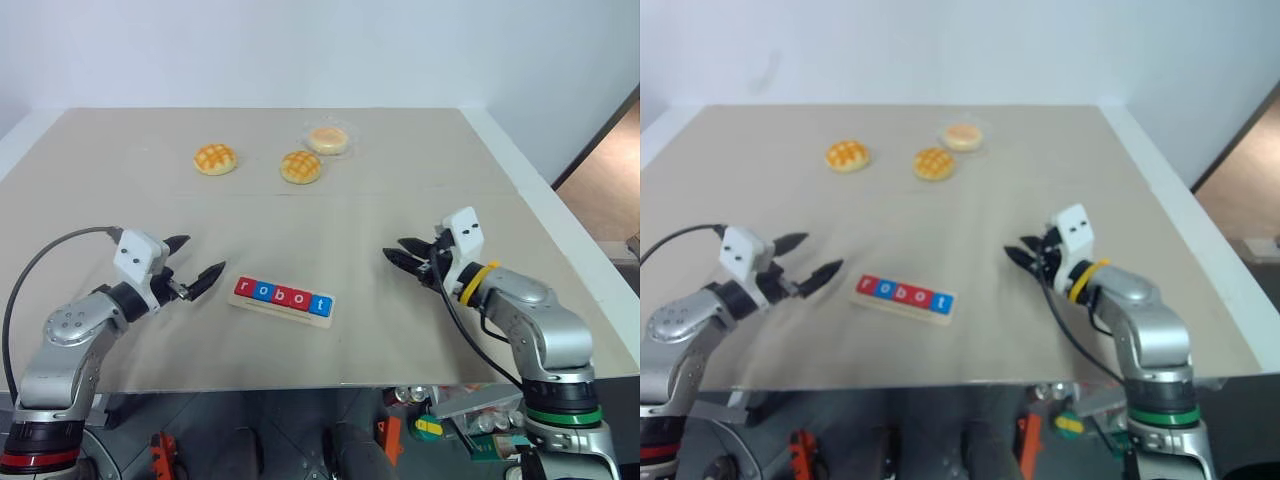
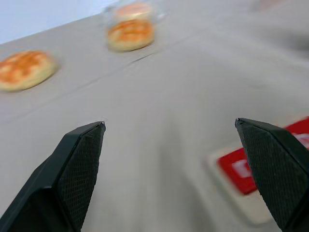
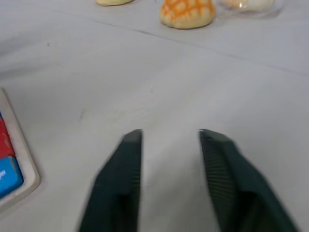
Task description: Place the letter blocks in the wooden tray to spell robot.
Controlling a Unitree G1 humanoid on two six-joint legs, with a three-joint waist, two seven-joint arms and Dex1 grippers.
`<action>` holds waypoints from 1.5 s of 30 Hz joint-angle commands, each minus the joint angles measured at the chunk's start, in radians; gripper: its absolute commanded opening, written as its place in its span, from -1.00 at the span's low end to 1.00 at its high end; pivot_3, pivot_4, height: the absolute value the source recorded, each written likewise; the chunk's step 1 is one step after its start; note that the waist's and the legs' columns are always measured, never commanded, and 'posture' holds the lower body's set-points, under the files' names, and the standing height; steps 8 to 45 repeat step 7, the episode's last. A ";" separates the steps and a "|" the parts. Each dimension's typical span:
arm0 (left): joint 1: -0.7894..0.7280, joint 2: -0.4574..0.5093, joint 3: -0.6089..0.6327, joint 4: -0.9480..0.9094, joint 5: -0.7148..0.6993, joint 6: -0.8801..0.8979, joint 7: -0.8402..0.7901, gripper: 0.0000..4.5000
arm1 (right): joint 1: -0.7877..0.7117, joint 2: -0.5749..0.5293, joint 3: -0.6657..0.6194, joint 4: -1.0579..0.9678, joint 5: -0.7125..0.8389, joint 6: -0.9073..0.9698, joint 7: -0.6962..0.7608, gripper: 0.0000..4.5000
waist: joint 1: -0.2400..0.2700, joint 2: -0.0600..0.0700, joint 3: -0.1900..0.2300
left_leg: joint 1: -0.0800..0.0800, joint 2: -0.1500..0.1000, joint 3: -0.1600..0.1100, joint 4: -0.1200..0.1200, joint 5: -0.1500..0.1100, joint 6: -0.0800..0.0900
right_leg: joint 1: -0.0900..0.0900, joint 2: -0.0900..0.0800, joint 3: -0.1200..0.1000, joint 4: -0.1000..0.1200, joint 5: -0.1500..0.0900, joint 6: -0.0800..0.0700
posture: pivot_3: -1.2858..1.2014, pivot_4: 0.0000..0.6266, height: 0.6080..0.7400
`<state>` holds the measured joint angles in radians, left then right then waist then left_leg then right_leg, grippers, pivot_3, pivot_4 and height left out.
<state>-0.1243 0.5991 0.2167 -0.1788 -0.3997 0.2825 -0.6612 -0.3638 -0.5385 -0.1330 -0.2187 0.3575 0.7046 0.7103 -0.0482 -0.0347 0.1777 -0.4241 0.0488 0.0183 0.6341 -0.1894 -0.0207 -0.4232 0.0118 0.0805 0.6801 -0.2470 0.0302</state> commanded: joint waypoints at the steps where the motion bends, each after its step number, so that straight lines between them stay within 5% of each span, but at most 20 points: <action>1: 0.013 0.019 0.057 0.004 -0.005 -0.020 -0.001 1.00 | 0.007 -0.048 -0.016 -0.011 0.074 -0.060 0.132 0.46 | -0.001 0.000 0.000 | 0.000 0.000 0.000 0.000 0.000 0.000 | 0.000 0.000 0.000 0.000 0.000 0.000 | 0.03 -0.52 1.00; 5: 0.022 0.042 0.079 0.022 -0.006 -0.002 -0.012 1.00 | 0.027 -0.112 -0.010 0.011 0.096 -0.122 0.245 0.99 | 0.000 0.000 0.000 | 0.000 0.001 -0.001 -0.001 0.000 0.000 | 0.000 0.000 -0.001 0.000 0.000 -0.001 | 0.03 -0.52 1.00; 45: 0.028 0.065 0.084 0.031 -0.001 -0.002 -0.028 1.00 | 0.036 -0.137 -0.015 0.030 0.105 -0.138 0.280 0.99 | 0.000 0.000 0.000 | 0.000 0.000 -0.001 0.000 0.000 0.000 | 0.000 0.000 -0.001 0.000 0.000 -0.001 | 0.03 -0.52 1.00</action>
